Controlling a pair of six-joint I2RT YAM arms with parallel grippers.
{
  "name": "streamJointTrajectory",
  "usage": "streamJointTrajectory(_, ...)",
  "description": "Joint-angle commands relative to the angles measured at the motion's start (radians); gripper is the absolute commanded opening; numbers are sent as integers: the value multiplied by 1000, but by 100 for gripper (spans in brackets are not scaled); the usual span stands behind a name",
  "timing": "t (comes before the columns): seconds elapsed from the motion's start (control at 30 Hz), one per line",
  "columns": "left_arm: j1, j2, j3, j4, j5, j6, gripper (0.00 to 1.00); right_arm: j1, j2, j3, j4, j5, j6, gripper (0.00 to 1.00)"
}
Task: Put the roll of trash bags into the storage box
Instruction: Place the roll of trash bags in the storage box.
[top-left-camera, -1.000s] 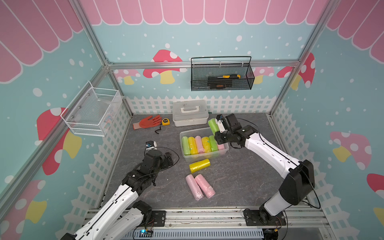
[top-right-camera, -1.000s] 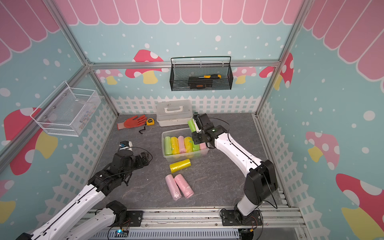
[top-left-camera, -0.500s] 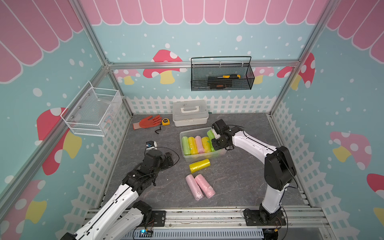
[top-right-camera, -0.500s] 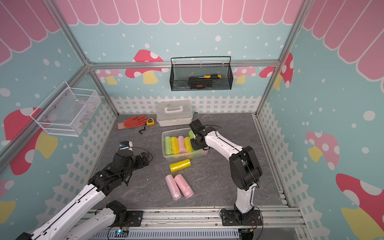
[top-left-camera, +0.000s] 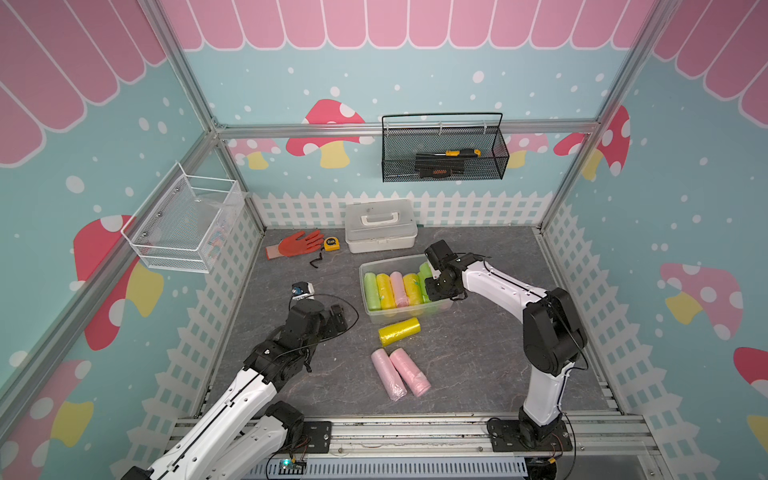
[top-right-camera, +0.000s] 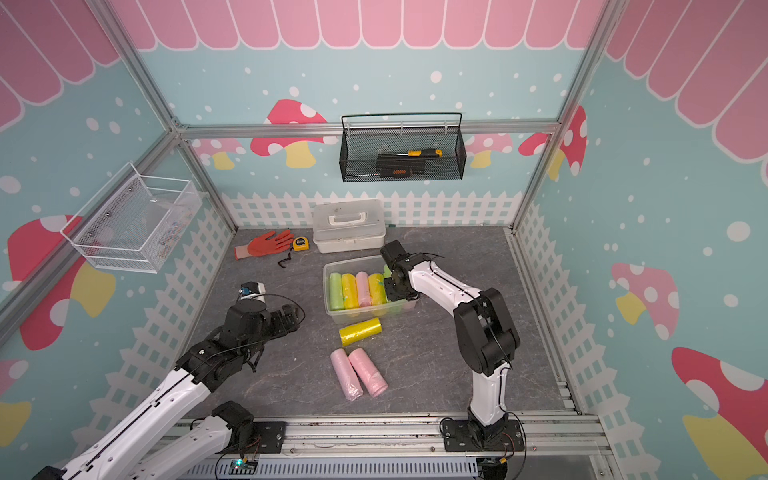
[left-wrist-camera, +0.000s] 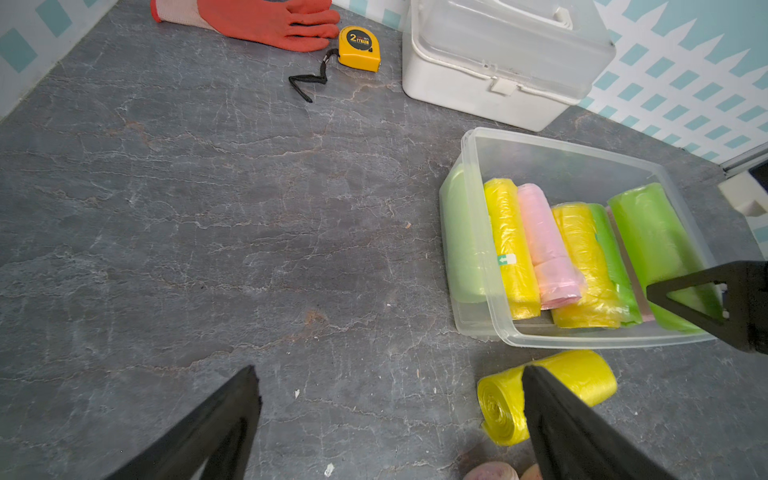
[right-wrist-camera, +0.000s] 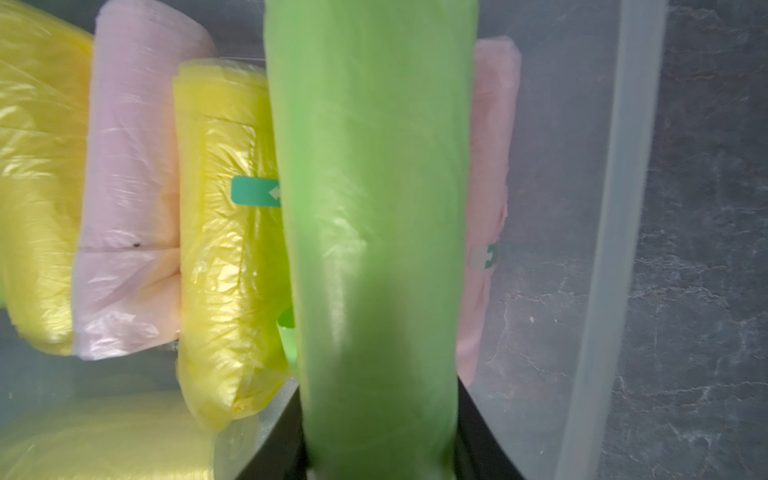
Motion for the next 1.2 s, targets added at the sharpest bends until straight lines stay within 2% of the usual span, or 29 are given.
streamJointTrajectory(0.0, 8, -21, 21, -11, 8, -7, 99, -3, 9, -18, -14, 14, 17, 47)
streamJointTrajectory(0.07, 8, -27, 20, -11, 6, -7, 99, -3, 1, -22, -15, 21, 14, 60)
streamJointTrajectory(0.2, 8, -29, 15, -12, -4, -8, 99, -4, -34, -34, -13, 31, 8, 69)
streamJointTrajectory(0.4, 8, -14, 20, -13, 3, -8, 99, -4, -151, -85, 21, 32, -10, 70)
streamJointTrajectory(0.63, 10, 2, 11, -8, -5, -15, 99, -3, -448, -262, 157, 117, -49, 68)
streamJointTrajectory(0.97, 20, 50, 18, -8, -4, -15, 99, -2, -864, -526, 373, 95, -85, 68)
streamJointTrajectory(1.1, 26, 66, 15, -8, -2, -16, 99, -2, -988, -641, 390, 125, -48, 68)
streamJointTrajectory(1.17, 29, 74, 19, -9, 12, -13, 99, -2, -1045, -719, 417, 97, -28, 68)
